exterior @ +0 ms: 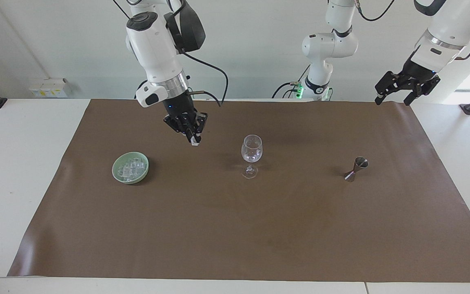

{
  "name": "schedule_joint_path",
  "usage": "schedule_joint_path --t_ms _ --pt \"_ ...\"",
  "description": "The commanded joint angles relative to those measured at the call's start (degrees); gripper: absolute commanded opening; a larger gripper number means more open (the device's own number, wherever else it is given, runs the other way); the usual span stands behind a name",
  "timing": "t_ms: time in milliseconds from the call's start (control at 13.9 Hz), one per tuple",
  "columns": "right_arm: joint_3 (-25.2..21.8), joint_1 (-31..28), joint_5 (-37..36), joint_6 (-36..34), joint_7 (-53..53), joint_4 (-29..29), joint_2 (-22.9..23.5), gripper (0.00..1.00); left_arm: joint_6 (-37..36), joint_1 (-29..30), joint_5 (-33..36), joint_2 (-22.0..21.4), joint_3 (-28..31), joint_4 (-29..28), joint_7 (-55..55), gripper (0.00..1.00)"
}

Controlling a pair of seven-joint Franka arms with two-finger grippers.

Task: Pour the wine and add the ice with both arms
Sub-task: 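Lift the ice and carry it over the wine glass with the right gripper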

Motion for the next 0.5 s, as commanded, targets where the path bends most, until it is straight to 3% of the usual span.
schedule_joint_path --t_ms 0,143,430 --pt "2.92 -0.21 3.82 5.43 7.75 1.21 2.42 0.0 -0.32 0.51 1.1 -1.63 -0.46 -1.58 0.11 1.0" --pt "5.13 -0.21 4.1 8.79 11.89 1.21 3.4 0.0 -0.32 0.6 1.1 -1.63 -0.46 -1.58 0.11 1.0" --pt "9.08 0.05 4.1 8.89 17.09 0.51 3.23 0.0 -0.32 0.51 1.1 -1.63 -0.46 -1.58 0.11 1.0"
